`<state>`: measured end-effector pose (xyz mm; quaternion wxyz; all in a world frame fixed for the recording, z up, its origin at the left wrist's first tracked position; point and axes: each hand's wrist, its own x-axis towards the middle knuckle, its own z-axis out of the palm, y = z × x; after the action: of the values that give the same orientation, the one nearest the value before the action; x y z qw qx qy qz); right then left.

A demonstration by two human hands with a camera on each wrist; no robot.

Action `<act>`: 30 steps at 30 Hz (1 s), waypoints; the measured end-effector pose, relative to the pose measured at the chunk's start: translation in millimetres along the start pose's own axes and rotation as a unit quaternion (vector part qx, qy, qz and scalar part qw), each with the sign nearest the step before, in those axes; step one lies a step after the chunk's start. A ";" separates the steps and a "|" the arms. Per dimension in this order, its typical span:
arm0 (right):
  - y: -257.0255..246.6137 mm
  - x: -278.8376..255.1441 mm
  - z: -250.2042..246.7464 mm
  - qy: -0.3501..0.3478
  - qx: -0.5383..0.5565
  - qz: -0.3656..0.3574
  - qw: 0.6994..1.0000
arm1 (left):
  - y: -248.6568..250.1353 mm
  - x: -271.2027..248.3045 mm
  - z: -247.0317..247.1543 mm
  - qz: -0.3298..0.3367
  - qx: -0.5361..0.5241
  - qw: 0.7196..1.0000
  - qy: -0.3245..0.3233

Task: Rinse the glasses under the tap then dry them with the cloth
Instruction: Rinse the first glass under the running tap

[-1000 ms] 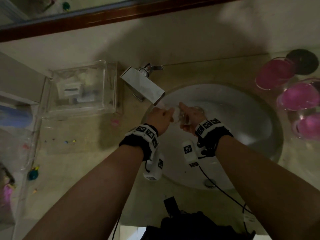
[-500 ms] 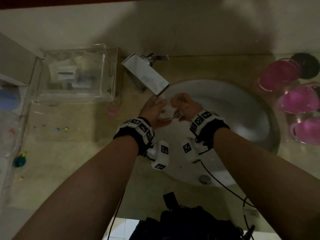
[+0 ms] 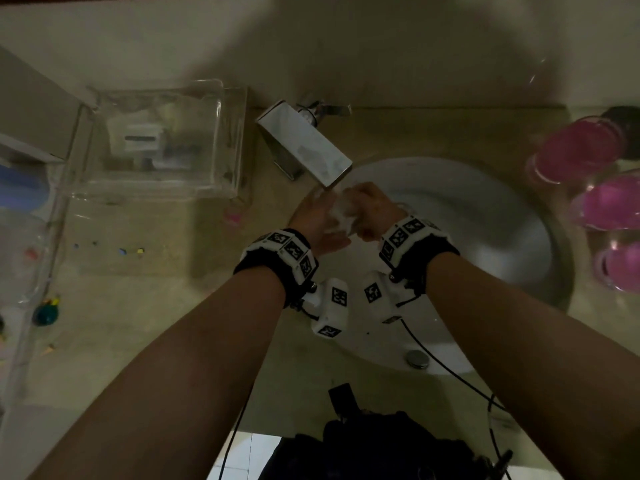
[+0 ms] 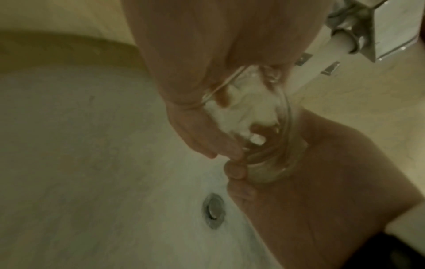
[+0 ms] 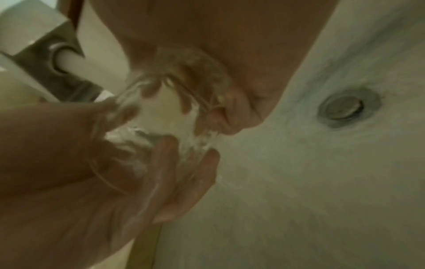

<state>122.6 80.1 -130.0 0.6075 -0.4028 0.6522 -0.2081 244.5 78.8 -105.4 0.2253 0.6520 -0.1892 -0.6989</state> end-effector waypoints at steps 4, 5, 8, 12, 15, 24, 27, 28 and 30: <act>-7.1 0.6 -0.1 0.009 0.088 0.037 0.995 | 1.4 1.0 -3.9 0.033 0.030 0.999 -0.003; -9.8 -0.6 0.7 0.007 0.123 0.080 0.989 | 1.2 2.0 -5.2 0.043 0.037 0.998 -0.006; -9.7 0.3 -0.5 0.004 0.140 0.158 0.977 | 0.2 5.0 -4.1 0.060 0.054 0.997 -0.008; -11.8 -1.5 1.8 0.007 0.113 0.102 0.988 | 0.4 3.3 1.1 0.011 0.011 1.000 0.008; -14.0 -4.2 -2.1 0.001 0.098 0.086 0.991 | -1.5 0.8 2.7 -0.002 0.007 1.000 0.008; -17.2 -4.3 -5.6 -0.022 0.112 0.188 0.976 | -2.4 2.7 -0.8 0.040 0.025 0.999 0.007; -19.1 -7.5 -3.7 0.005 0.132 0.158 0.979 | -1.5 0.8 3.6 0.012 0.005 1.000 0.022; -18.6 -6.1 -2.4 0.007 0.138 0.141 0.980 | -0.9 0.2 4.1 0.000 0.001 1.000 0.027; -19.6 -6.5 0.3 0.014 0.150 0.120 0.981 | -0.1 -1.9 3.6 -0.010 0.008 0.999 0.032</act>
<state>127.8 73.7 -111.1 0.6723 -0.2229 0.6656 -0.2351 241.0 79.9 -103.6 0.2191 0.6773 -0.1805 -0.6787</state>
